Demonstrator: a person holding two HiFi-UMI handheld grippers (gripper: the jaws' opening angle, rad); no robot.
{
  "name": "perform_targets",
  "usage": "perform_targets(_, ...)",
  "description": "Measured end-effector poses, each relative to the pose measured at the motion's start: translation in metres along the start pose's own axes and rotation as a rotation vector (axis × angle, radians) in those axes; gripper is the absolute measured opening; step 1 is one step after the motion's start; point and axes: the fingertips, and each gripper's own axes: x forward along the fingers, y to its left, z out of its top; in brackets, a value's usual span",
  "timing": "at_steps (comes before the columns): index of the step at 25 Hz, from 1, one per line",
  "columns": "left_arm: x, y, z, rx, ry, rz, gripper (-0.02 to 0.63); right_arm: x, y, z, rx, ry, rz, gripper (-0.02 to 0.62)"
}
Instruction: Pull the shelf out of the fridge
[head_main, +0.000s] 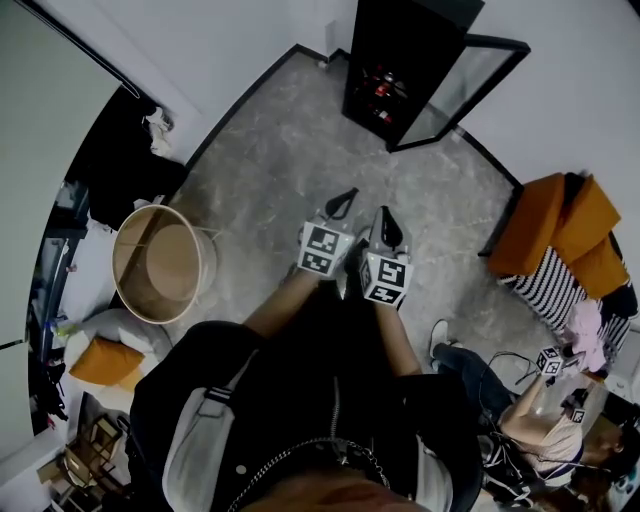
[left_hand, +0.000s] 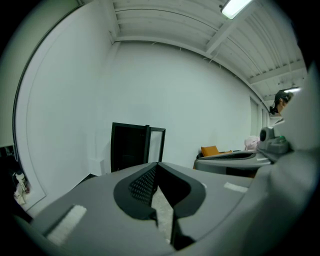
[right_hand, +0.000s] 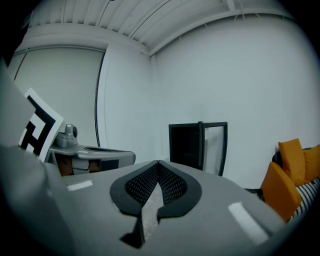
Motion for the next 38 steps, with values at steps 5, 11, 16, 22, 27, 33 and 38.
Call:
perform_targets(5, 0.016, 0.008, -0.004, 0.013, 0.011, 0.003, 0.011, 0.022, -0.005, 0.004, 0.019, -0.006, 0.002, 0.002)
perform_targets(11, 0.043, 0.028, 0.005, 0.016, 0.018, 0.018, 0.011, 0.053, -0.014, 0.016, 0.022, -0.017, 0.013, 0.002)
perform_targets(16, 0.078, 0.039, 0.026, 0.019, 0.02, 0.019, 0.011, 0.086, -0.035, 0.032, 0.023, -0.011, 0.021, 0.002)
perform_targets(22, 0.124, 0.043, 0.044, 0.028, 0.021, 0.032, 0.011, 0.121, -0.069, 0.053, 0.024, -0.03, 0.034, 0.002)
perform_targets(27, 0.162, 0.044, 0.058, 0.035, 0.023, 0.04, 0.011, 0.15, -0.098, 0.068, 0.033, -0.043, 0.047, 0.002)
perform_targets(33, 0.206, 0.047, 0.073, 0.04, 0.032, 0.052, 0.011, 0.184, -0.129, 0.084, 0.036, -0.052, 0.065, 0.002)
perform_targets(38, 0.236, 0.048, 0.075, 0.038, 0.053, 0.061, 0.011, 0.204, -0.155, 0.092, 0.018, -0.044, 0.061, 0.002)
